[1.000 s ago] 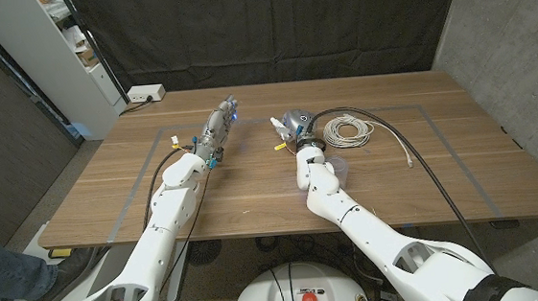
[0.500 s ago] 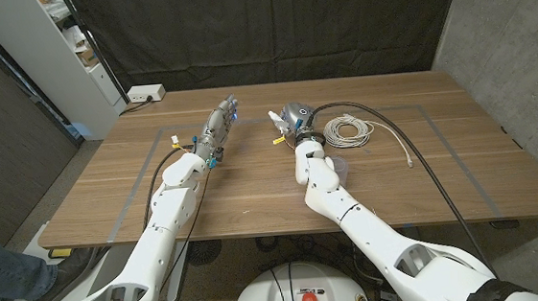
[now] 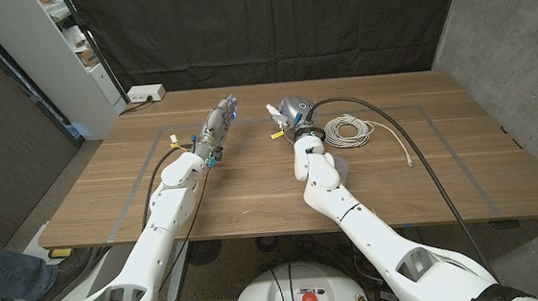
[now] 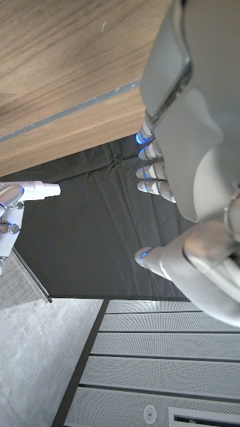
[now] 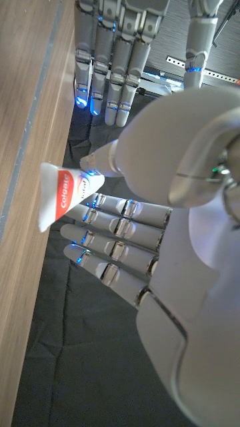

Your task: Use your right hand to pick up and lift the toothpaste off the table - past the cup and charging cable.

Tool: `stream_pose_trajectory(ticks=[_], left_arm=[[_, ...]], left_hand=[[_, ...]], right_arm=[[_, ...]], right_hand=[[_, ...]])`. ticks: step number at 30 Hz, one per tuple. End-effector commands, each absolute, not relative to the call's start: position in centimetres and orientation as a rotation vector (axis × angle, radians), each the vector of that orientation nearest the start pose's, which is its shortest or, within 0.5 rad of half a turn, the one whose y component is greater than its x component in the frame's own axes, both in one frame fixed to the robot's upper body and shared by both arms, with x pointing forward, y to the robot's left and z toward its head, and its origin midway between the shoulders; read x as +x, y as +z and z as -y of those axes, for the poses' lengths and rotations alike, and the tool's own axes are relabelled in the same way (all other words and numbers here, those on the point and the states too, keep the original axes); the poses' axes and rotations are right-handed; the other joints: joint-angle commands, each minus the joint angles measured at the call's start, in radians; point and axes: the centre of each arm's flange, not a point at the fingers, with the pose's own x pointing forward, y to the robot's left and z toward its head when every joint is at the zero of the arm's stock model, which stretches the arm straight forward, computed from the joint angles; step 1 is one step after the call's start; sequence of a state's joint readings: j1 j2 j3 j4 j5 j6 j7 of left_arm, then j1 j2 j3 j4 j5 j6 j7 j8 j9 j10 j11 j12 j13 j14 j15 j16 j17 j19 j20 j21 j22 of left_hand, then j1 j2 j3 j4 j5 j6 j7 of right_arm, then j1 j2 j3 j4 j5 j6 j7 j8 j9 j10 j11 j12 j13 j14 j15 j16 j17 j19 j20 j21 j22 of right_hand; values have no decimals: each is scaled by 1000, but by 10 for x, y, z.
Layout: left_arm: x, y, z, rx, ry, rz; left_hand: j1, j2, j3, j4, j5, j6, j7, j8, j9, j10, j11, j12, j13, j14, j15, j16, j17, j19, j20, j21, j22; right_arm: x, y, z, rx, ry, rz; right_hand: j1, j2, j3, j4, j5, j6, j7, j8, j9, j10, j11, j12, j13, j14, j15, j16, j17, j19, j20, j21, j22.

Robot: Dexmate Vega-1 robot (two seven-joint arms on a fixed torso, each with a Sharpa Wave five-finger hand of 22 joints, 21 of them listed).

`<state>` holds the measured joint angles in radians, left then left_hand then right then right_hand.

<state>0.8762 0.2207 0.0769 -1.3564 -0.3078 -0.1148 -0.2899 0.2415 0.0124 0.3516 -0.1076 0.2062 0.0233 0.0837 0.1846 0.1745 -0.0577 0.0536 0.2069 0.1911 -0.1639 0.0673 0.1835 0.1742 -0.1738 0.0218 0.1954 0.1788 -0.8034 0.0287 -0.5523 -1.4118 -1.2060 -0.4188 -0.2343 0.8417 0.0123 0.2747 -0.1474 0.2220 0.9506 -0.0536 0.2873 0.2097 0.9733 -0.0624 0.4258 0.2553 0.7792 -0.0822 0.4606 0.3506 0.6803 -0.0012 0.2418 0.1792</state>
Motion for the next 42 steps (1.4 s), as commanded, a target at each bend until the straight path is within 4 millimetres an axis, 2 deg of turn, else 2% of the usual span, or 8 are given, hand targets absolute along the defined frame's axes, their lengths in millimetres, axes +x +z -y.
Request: stream_pose_trajectory(ticks=[1,24,29,42], left_arm=[[648,-14,-249,23,-322,586],[639,-16,-244,27,-330,591],[637,-18,-244,20,-329,596],[633,-18,-244,29,-326,597]], left_hand=[[0,9,1,-5,-6,5,1,4,4,1,2,5,0,2,0,5,5,-44,3,5,3],[2,12,1,-7,-7,8,0,5,4,0,2,5,0,2,0,4,5,-46,4,4,3],[2,13,1,-7,-7,9,-1,5,4,0,4,4,0,2,0,4,5,-47,5,4,3],[2,13,0,-8,-7,10,-2,5,4,1,3,4,0,2,1,4,5,-47,5,4,3]], right_arm=[[606,20,30,-1237,-382,664],[584,32,32,-1199,-384,695],[581,32,32,-1203,-388,701],[577,37,28,-1210,-390,719]], right_hand=[[12,3,-4,6,-4,9,0,-6,4,5,11,7,3,9,4,-5,3,8,1,-1,6],[11,5,-14,11,-6,16,6,-13,8,9,16,12,2,12,6,-7,13,10,4,-3,6],[12,6,-16,11,-5,15,8,-15,9,10,10,13,2,13,7,-8,14,10,4,-3,6],[14,8,-19,12,-5,19,5,-17,12,13,16,15,1,17,6,-11,16,11,4,-4,6]])
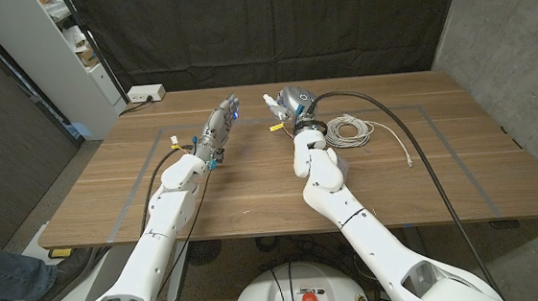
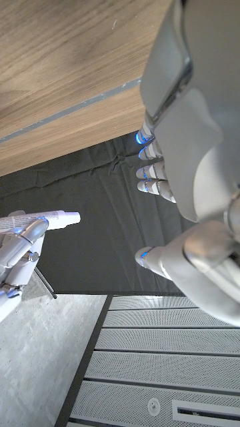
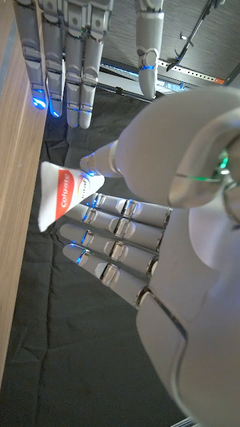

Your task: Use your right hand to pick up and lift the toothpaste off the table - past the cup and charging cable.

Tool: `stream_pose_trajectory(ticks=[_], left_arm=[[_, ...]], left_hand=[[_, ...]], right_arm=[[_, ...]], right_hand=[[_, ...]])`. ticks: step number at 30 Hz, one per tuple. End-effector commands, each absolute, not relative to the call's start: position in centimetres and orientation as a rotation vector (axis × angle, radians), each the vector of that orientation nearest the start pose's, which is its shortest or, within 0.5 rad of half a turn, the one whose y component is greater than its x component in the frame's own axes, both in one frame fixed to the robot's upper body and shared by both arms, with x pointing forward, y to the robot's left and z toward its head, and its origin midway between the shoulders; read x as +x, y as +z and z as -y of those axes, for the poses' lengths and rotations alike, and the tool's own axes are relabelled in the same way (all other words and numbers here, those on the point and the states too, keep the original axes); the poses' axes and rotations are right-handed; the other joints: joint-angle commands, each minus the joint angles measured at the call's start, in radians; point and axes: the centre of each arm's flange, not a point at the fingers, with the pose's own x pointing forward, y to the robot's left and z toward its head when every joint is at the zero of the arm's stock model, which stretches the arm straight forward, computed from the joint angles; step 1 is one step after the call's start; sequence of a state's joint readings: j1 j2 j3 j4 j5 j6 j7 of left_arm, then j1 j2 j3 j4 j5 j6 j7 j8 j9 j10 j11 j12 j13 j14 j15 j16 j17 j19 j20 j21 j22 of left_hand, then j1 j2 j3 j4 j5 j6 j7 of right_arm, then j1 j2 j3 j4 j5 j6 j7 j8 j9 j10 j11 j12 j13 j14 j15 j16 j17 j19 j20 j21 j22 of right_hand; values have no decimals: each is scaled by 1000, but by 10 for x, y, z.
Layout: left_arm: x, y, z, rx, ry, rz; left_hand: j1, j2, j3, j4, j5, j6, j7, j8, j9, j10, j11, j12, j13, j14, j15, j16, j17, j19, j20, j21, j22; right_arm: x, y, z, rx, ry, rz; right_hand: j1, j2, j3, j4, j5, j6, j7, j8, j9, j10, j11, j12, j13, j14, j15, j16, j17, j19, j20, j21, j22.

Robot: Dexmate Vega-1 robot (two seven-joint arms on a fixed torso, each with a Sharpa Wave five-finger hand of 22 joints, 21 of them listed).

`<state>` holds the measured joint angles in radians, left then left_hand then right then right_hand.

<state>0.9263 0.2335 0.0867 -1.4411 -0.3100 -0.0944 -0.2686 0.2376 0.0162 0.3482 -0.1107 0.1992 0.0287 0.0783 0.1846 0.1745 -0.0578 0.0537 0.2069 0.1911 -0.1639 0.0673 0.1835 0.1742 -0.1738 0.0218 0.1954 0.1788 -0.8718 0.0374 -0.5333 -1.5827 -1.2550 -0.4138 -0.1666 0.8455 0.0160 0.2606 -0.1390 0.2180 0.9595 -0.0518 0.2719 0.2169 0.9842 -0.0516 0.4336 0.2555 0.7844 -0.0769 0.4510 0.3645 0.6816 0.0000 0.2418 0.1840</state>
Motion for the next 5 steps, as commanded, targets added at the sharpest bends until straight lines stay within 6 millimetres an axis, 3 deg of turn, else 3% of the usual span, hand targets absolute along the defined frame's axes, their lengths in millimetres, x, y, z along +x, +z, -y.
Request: stream_pose_trajectory(ticks=[1,5], left_arm=[[632,-18,-244,27,-323,597],[632,-19,-245,25,-327,591]], left_hand=[[6,10,4,-5,0,5,3,5,4,1,3,4,0,3,0,4,5,-47,6,4,3],[6,10,4,-6,-1,5,4,5,4,0,4,4,0,2,0,4,5,-47,6,4,3]], right_arm=[[577,37,28,-1207,-390,717],[578,35,28,-1203,-386,713]], right_hand=[[10,4,-5,4,-1,11,4,-2,5,1,5,7,0,12,1,-2,2,10,3,-4,1],[9,5,-6,5,-1,11,2,-3,5,2,5,8,1,12,2,-3,2,10,3,-4,1]])
